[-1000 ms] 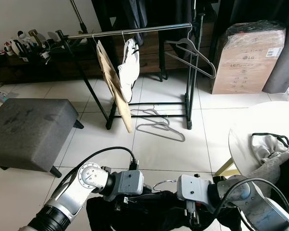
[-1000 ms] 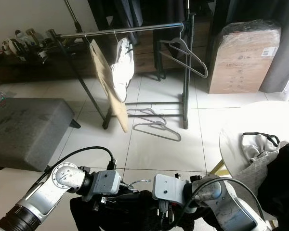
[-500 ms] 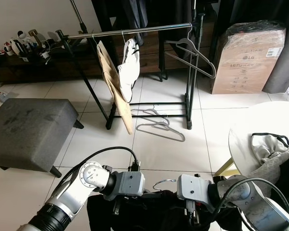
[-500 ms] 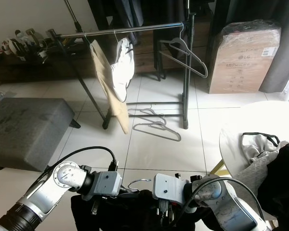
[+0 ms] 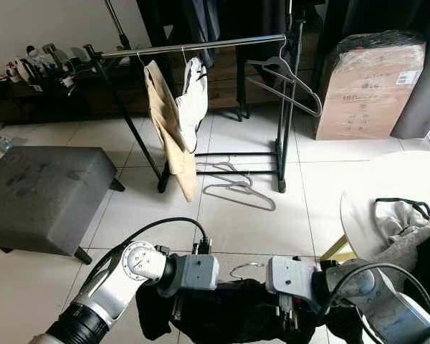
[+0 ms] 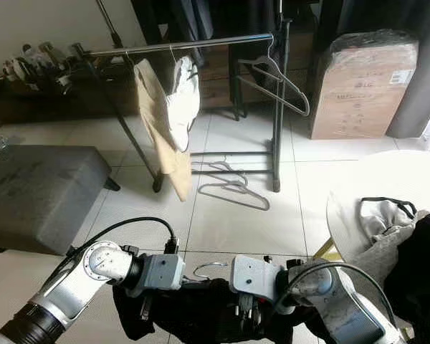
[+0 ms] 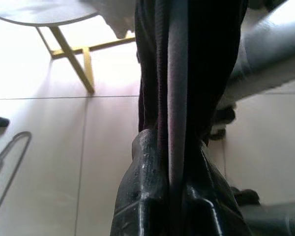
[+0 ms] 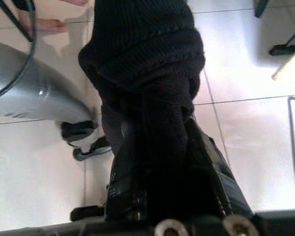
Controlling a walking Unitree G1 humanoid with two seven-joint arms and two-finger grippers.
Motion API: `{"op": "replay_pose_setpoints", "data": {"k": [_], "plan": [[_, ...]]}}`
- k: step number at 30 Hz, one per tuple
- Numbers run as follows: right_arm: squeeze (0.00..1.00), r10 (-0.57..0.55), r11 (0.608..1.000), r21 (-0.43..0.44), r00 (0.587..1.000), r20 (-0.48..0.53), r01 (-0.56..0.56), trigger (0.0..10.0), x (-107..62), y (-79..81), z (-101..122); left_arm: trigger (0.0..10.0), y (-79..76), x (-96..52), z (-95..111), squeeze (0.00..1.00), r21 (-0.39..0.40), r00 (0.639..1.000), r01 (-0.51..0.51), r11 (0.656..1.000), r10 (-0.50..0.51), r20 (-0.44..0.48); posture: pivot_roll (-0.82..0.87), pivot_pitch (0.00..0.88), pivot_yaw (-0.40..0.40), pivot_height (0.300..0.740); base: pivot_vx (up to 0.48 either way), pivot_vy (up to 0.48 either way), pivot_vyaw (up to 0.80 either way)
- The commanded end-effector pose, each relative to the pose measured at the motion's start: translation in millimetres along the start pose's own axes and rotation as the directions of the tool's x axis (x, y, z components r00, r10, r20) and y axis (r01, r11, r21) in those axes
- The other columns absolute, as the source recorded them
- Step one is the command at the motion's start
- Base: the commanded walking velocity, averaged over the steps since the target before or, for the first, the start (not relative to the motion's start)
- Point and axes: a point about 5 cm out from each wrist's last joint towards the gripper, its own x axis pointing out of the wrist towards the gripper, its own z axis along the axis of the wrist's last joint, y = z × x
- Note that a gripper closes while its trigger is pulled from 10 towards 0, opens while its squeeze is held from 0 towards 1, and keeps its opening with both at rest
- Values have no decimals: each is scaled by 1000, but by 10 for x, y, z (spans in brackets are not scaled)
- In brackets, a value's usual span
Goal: Hang hanger
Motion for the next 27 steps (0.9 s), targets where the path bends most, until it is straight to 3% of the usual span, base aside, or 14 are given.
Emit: {"op": "replay_pose_setpoints", "data": {"k": [1, 2, 5, 6, 23, 27], "plan": [[0, 12, 1000, -14, 1000, 20, -12, 8000, 64, 31, 43, 0, 18, -42, 59, 0, -21, 997, -46, 999, 47, 58, -169, 163, 131, 740, 0, 0, 0], [0, 8, 1000, -9, 1000, 19, -8, 10000, 65, 26, 35, 0, 11, -44, 61, 0, -27, 997, -49, 998, 51, 62, -167, 163, 130, 740, 0, 0, 0], [0, -6, 1000, 1, 1000, 5, 6, 10000, 74, 3, 4, 0, -10, -49, 57, 0, -38, 996, -53, 998, 56, 64, -165, 161, 130, 740, 0, 0, 0], [1000, -15, 1000, 13, 1000, 6, 15, 10000, 81, -14, -7, 0, -23, -55, 45, 0, -42, 997, -55, 998, 57, 59, -162, 160, 130, 740, 0, 0, 0], [1000, 20, 1000, -5, 999, -41, -20, 10000, 53, -25, -84, 0, -52, -53, -18, 0, -20, 998, -59, 998, 59, -2, -164, 154, 124, 740, 0, 0, 0], [1000, -13, 1000, -5, 999, -38, 13, 10000, 26, -103, -74, 0, -59, -49, -37, 0, -35, 997, -73, 997, 73, -6, -165, 153, 122, 740, 0, 0, 0]]}}
